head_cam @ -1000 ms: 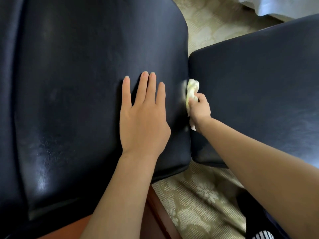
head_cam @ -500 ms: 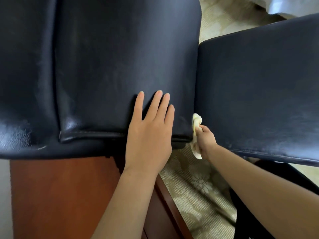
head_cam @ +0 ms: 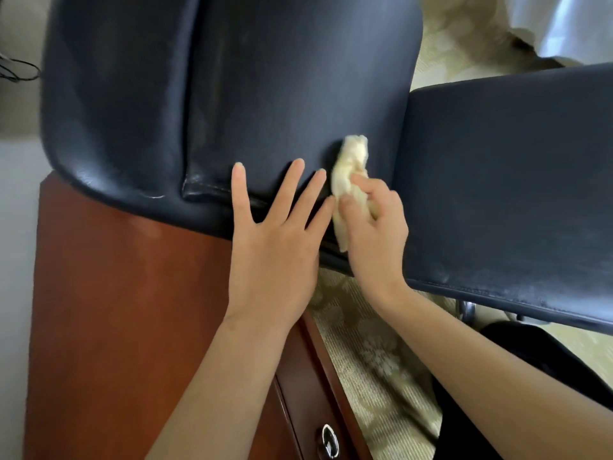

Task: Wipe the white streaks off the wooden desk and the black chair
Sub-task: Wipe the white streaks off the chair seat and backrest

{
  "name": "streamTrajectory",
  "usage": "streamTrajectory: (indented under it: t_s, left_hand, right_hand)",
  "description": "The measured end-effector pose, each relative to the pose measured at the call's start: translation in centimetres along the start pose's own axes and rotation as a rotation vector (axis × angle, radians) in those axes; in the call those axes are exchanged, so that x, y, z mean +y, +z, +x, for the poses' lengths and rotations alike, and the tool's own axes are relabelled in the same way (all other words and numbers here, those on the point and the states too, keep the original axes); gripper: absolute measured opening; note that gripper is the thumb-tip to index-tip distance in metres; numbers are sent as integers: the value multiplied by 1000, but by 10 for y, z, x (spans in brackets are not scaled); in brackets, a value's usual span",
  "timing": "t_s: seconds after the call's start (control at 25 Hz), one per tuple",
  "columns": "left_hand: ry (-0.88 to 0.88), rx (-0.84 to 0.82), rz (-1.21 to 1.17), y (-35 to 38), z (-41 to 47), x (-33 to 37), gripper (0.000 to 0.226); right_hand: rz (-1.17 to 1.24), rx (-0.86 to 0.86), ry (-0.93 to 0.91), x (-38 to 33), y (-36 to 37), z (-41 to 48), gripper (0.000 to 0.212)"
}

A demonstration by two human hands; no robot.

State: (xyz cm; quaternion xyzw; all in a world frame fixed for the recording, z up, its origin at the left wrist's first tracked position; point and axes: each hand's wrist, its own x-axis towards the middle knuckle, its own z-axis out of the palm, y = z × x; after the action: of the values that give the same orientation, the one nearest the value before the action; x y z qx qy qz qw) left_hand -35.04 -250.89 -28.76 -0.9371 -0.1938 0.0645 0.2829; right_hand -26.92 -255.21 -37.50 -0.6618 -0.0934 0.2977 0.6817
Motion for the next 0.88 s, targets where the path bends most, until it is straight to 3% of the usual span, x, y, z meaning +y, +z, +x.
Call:
streamTrajectory:
  t_s: [0.12,0.2,0.4,0.48,0.52,0.6,0.64,0.72,0.88]
  left_hand:
    - [-90,69,-19,-5,-7,-10,45]
    - [-172,115,-11,-7,-15,-19,46]
    - [-442,176,30,-14,-29,-29,60]
    - [-464,162,31,-14,-31,-30,65]
    - [-452,154,27,-14,-31,-29,67]
    - [-423,148,13,-14,-32,-29,68]
    - [-411,149,7,-14,-31,-30,68]
    - [-393,155,-5,-13,-32,-33,67]
    - [-374,159,-4,-10,-37,-35,68]
  right_hand:
    - [-119,-77,-232,-11,-1,5,19]
    - [-203,-45,-263,4,-8,9,20]
    - [-313,16,166,67,-29,10,27]
    - [-304,-14,433,85,-32,10,28]
    - [-200,-16,620,91,-30,10,29]
    - [278,15,999,102,-24,8,25]
    - [530,29,1100,107,-19,5,26]
    - [887,74,1161,110,-7,2,28]
    - [1110,66,1141,92,7,-7,23]
